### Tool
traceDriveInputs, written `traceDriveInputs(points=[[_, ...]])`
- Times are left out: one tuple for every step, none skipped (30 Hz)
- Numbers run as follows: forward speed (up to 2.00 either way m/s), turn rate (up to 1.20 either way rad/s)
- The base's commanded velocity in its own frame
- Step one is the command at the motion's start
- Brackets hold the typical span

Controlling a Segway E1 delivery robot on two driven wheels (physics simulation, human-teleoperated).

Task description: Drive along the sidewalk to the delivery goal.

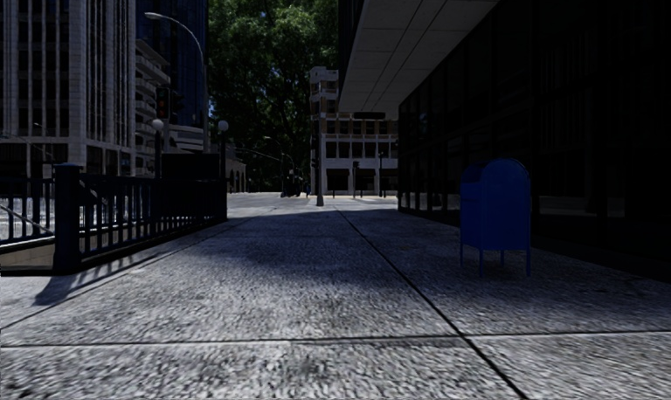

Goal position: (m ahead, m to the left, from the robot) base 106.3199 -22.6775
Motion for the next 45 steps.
traceDriveInputs(points=[[2.00,0.00],[2.00,0.00],[2.00,0.00],[2.00,0.00],[2.00,0.00],[2.00,0.00],[2.00,0.00],[2.00,0.00],[2.00,0.00],[2.00,0.00],[2.00,0.00],[2.00,0.00],[2.00,0.00],[2.00,0.00],[2.00,0.00],[2.00,0.00],[2.00,0.00],[2.00,0.00],[2.00,0.00],[2.00,0.00],[2.00,0.00],[2.00,0.00],[2.00,0.00],[2.00,0.00],[2.00,0.00],[2.00,0.00],[2.00,0.00],[2.00,0.00],[2.00,0.00],[2.00,0.00],[2.00,0.00],[2.00,0.00],[2.00,0.00],[2.00,0.00],[2.00,0.00],[2.00,0.00],[2.00,0.00],[2.00,0.00],[2.00,0.00],[2.00,0.00],[2.00,0.00],[2.00,0.00],[2.00,0.00],[2.00,0.00],[2.00,0.00]])
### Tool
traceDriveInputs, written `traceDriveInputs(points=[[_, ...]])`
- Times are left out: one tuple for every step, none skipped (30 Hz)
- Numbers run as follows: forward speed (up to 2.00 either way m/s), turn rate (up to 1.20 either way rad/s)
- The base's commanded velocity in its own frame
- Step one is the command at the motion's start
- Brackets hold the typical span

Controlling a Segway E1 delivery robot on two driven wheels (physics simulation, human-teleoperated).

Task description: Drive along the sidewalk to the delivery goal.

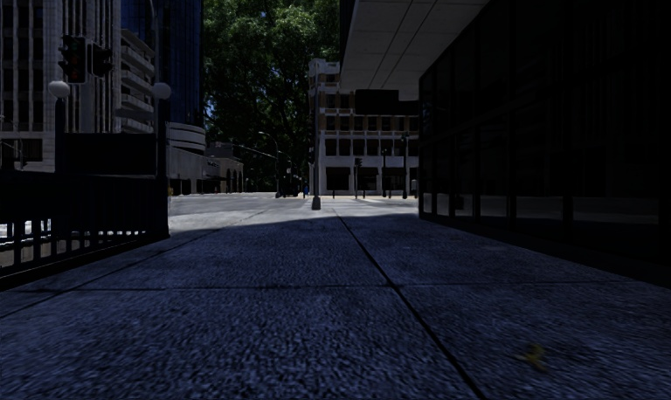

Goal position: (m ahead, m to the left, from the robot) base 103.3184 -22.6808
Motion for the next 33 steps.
traceDriveInputs(points=[[2.00,0.00],[2.00,0.00],[2.00,0.00],[2.00,0.00],[2.00,0.00],[2.00,0.00],[2.00,0.00],[2.00,0.00],[2.00,0.00],[2.00,0.00],[2.00,0.00],[2.00,0.00],[2.00,0.00],[2.00,0.00],[2.00,0.00],[2.00,0.00],[2.00,0.00],[2.00,0.00],[2.00,0.00],[2.00,0.00],[2.00,0.00],[2.00,0.00],[2.00,0.00],[2.00,0.00],[2.00,0.00],[2.00,0.00],[2.00,0.00],[2.00,0.00],[2.00,0.00],[2.00,0.00],[2.00,0.00],[2.00,0.00],[2.00,0.00]])
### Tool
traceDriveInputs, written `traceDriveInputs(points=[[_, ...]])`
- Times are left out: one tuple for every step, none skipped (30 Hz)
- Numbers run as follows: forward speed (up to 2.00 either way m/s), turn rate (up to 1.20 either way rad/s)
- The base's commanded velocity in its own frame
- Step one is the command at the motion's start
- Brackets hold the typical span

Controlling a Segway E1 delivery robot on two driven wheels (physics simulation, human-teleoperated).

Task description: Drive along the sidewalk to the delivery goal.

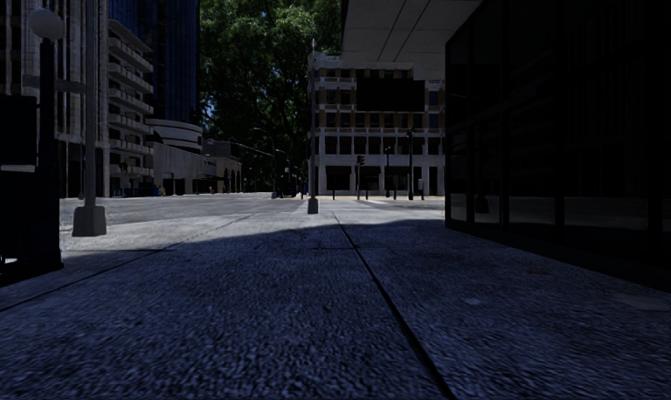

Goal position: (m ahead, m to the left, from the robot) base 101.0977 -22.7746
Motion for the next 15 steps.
traceDriveInputs(points=[[2.00,0.00],[2.00,0.00],[2.00,0.00],[2.00,0.00],[2.00,0.00],[2.00,0.00],[2.00,0.00],[2.00,0.00],[2.00,0.00],[2.00,0.00],[2.00,0.00],[2.00,0.00],[2.00,0.00],[2.00,0.00],[2.00,0.00]])
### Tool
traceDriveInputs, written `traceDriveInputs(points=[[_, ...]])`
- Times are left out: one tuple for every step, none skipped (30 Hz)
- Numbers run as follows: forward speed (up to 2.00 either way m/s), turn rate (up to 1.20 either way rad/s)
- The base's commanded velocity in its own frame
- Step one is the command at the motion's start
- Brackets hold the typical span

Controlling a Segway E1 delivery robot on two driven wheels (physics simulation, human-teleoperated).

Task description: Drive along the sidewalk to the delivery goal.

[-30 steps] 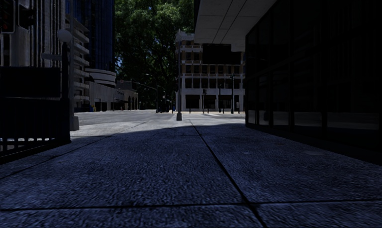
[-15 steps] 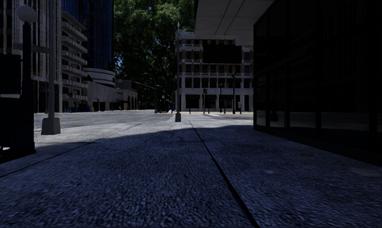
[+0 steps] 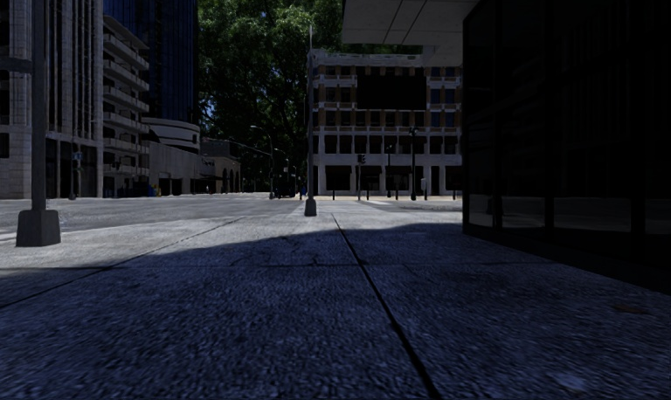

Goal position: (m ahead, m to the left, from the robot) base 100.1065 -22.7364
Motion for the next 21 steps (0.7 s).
traceDriveInputs(points=[[2.00,0.00],[2.00,0.00],[2.00,0.00],[2.00,0.00],[2.00,0.00],[2.00,0.00],[2.00,0.00],[2.00,0.00],[2.00,0.00],[2.00,0.00],[2.00,0.00],[2.00,0.00],[2.00,0.00],[2.00,0.00],[2.00,0.00],[2.00,0.00],[2.00,0.00],[2.00,0.00],[2.00,0.00],[2.00,0.00],[2.00,0.00]])
